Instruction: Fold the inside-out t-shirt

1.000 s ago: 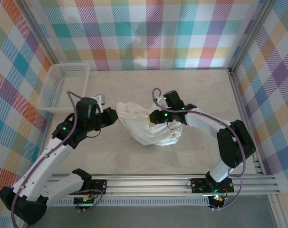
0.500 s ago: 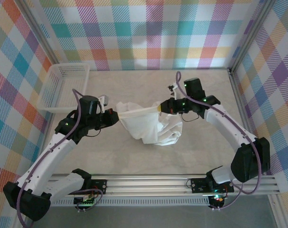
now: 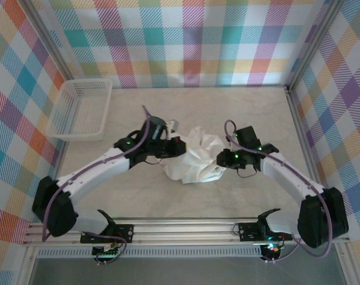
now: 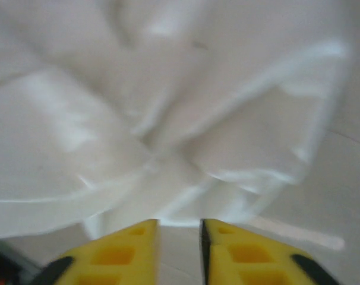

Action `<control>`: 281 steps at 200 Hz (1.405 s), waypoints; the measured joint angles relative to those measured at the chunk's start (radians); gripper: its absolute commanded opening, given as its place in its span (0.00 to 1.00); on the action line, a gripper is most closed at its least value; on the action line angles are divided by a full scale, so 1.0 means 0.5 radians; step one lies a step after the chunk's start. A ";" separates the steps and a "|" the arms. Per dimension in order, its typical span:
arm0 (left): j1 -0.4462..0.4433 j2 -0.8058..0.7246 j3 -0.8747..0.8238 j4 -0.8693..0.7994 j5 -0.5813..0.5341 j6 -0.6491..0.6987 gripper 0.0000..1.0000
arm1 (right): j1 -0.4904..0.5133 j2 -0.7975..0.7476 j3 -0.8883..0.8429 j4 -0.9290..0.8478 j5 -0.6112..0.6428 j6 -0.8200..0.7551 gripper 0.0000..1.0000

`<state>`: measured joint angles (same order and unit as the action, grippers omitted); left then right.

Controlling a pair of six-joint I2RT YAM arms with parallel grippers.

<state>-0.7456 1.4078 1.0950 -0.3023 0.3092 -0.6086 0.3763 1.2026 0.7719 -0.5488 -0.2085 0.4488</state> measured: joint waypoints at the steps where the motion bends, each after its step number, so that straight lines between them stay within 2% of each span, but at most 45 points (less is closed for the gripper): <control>1: -0.007 0.009 0.004 0.000 -0.004 0.000 0.04 | -0.002 -0.008 -0.006 -0.003 0.011 0.012 0.43; 5: -0.043 0.056 0.027 -0.002 -0.031 0.001 0.08 | -0.011 -0.043 -0.035 -0.021 0.062 0.014 0.46; 17: -0.121 0.179 0.089 -0.008 -0.089 0.028 0.29 | -0.024 -0.125 -0.069 -0.084 0.176 0.053 0.49; 24: -0.146 0.224 0.114 -0.011 -0.111 0.046 0.35 | -0.030 -0.159 -0.069 -0.105 0.222 0.061 0.50; 35: -0.173 0.259 0.136 -0.018 -0.149 0.079 0.39 | -0.034 -0.221 -0.067 -0.111 0.273 0.046 0.50; 58: -0.180 0.217 0.160 -0.079 -0.294 0.136 0.41 | -0.034 -0.318 -0.043 -0.065 0.192 -0.104 0.50; 79: -0.174 0.050 0.165 -0.182 -0.493 0.199 0.42 | 0.012 -0.321 0.026 0.034 0.062 -0.278 0.50; 116: -0.050 -0.420 0.087 -0.347 -0.767 0.201 0.42 | 0.269 -0.234 0.138 0.207 -0.036 -0.632 0.52; 145: 0.082 -0.676 -0.164 -0.434 -0.855 0.177 0.42 | 0.420 -0.167 0.162 0.296 -0.101 -0.964 0.55; 171: 0.124 -0.724 -0.352 -0.499 -0.863 0.140 0.42 | 0.462 -0.131 0.162 0.396 -0.163 -1.285 0.65; 183: 0.125 -0.724 -0.391 -0.508 -0.862 0.130 0.42 | 0.470 -0.111 0.162 0.482 -0.160 -1.420 0.64; 192: 0.128 -0.724 -0.401 -0.507 -0.862 0.121 0.42 | 0.472 -0.085 0.162 0.552 -0.159 -1.514 0.60; 200: 0.131 -0.724 -0.402 -0.500 -0.861 0.112 0.43 | 0.472 -0.049 0.171 0.594 -0.163 -1.578 0.53; 209: 0.134 -0.723 -0.402 -0.490 -0.853 0.109 0.44 | 0.472 0.014 0.196 0.624 -0.178 -1.650 0.35; 222: 0.141 -0.714 -0.404 -0.485 -0.840 0.095 0.51 | 0.472 0.131 0.259 0.639 -0.216 -1.685 0.09; 229: 0.155 -0.698 -0.406 -0.484 -0.816 0.073 0.57 | 0.472 0.195 0.302 0.636 -0.241 -1.695 0.00; 243: 0.253 -0.623 -0.434 -0.448 -0.668 -0.006 0.60 | 0.472 0.283 0.376 0.617 -0.301 -1.695 0.00; 261: 0.459 -0.410 -0.546 -0.275 -0.357 -0.162 0.65 | 0.472 0.282 0.387 0.591 -0.382 -1.674 0.00; 269: 0.513 -0.299 -0.613 -0.195 -0.257 -0.223 0.70 | 0.472 0.262 0.381 0.587 -0.405 -1.656 0.00; 281: 0.542 -0.156 -0.686 -0.111 -0.135 -0.309 0.71 | 0.472 0.209 0.356 0.587 -0.419 -1.638 0.00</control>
<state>-0.4744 1.3300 0.7521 -0.3580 0.2417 -0.7631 0.6121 1.3071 0.9501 -0.2550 -0.4179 -0.3702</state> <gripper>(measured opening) 0.697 0.051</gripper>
